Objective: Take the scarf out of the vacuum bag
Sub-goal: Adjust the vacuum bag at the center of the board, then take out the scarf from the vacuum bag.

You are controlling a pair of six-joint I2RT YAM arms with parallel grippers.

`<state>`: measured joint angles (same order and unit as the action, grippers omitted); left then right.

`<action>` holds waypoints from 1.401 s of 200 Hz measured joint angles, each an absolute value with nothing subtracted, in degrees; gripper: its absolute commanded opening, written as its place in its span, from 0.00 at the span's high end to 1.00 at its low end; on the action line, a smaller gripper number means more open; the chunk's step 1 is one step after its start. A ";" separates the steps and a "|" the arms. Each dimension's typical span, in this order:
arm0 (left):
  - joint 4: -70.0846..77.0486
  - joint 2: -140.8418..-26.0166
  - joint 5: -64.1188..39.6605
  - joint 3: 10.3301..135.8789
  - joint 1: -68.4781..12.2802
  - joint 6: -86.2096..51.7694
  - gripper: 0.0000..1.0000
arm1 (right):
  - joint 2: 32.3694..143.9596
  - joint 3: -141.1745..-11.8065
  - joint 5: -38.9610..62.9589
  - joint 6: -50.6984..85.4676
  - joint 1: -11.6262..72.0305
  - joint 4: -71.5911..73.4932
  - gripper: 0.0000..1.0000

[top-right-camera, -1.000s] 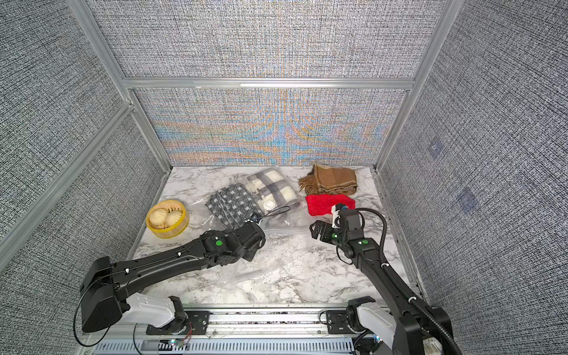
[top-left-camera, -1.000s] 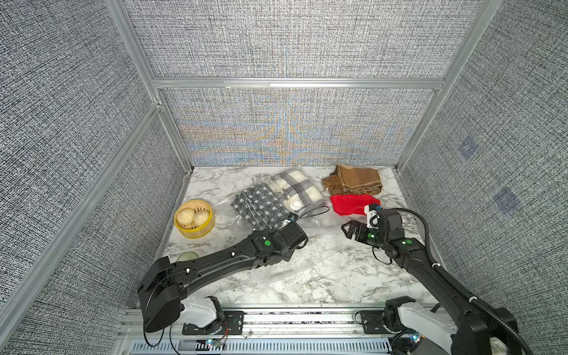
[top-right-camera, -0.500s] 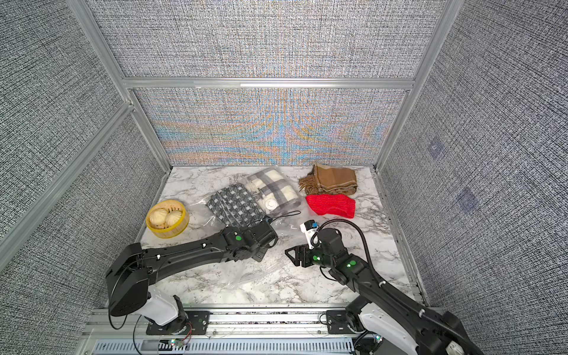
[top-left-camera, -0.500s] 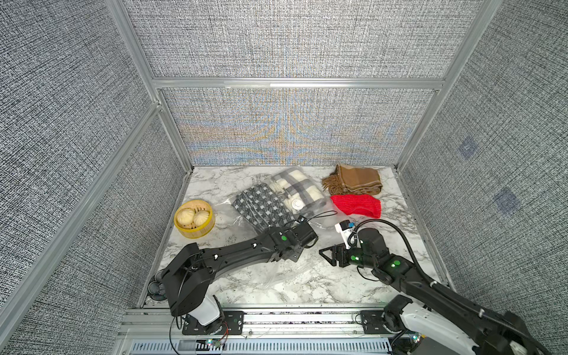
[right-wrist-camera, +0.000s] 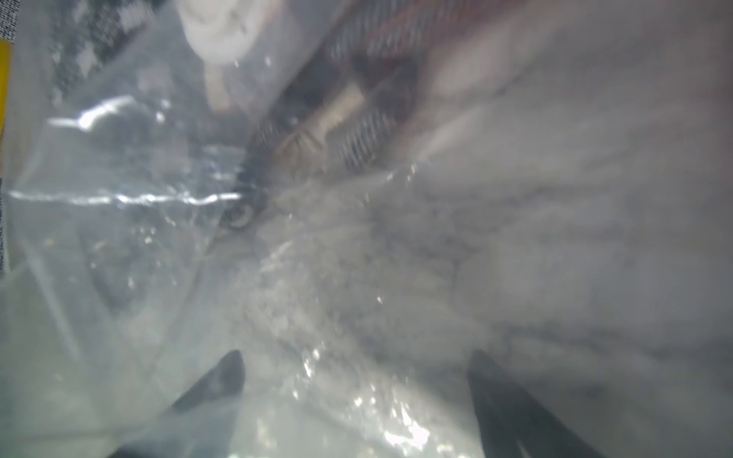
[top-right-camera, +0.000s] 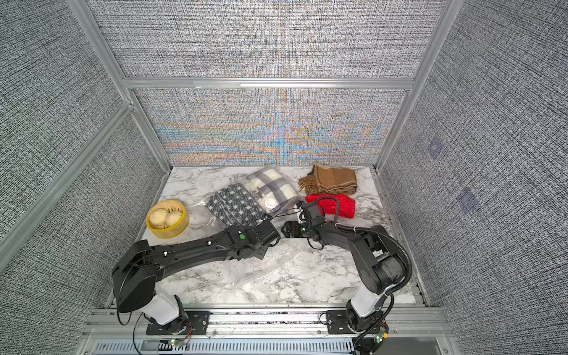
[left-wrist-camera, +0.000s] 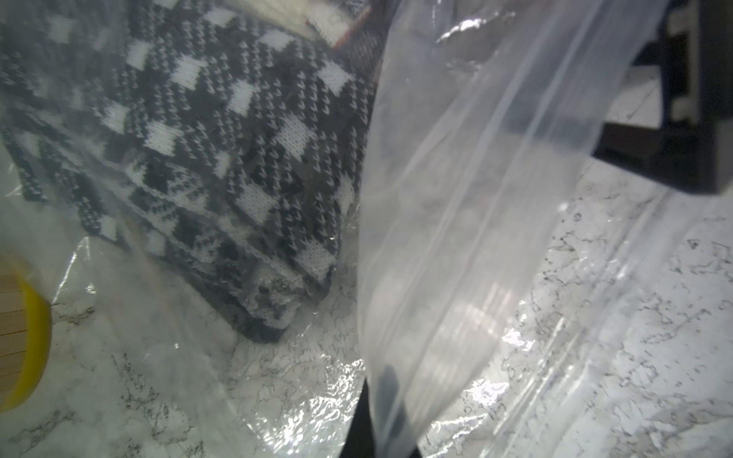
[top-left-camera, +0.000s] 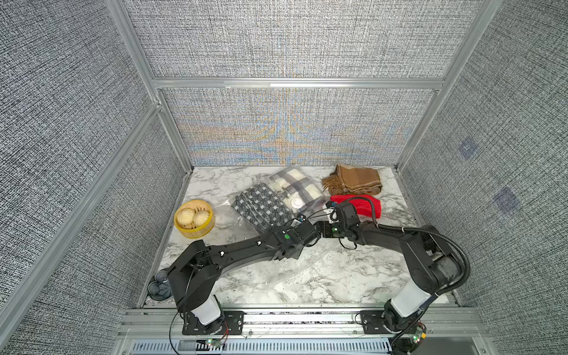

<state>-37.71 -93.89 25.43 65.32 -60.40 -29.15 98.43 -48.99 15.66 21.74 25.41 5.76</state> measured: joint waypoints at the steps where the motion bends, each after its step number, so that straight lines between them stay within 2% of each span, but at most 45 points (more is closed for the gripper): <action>1: -37.69 -93.97 25.54 65.32 -60.40 -29.15 1.00 | 98.59 -49.17 15.64 21.69 25.41 5.78 0.10; 49: -35.48 -95.90 27.00 63.70 -55.92 -29.15 1.00 | 107.87 -63.77 16.29 18.09 25.47 4.60 0.10; 76: -35.46 -94.32 27.05 63.37 -55.42 -29.17 1.00 | 110.39 -66.96 17.04 17.10 25.61 5.32 0.11; 107: -36.18 -93.01 27.90 62.76 -55.31 -29.39 1.00 | 109.16 -63.26 16.95 17.12 27.53 6.81 0.10; 140: -37.08 -93.65 24.80 64.75 -55.31 -29.39 1.00 | 98.52 -49.45 15.59 22.65 28.34 10.52 0.02; 165: -37.28 -93.71 20.36 66.83 -55.31 -29.80 1.00 | 94.41 -45.12 15.05 27.22 30.89 12.12 0.02; 194: -37.69 -94.17 17.61 70.63 -55.31 -30.41 1.00 | 95.15 -43.35 14.15 30.94 35.77 15.51 0.05; 252: -34.37 -89.62 19.59 69.89 -55.24 -29.95 1.00 | 96.23 -39.55 8.38 37.60 42.06 23.79 0.07; 280: -32.84 -89.01 19.49 67.68 -55.20 -29.30 1.00 | 101.54 -43.29 6.22 39.05 42.41 25.78 0.01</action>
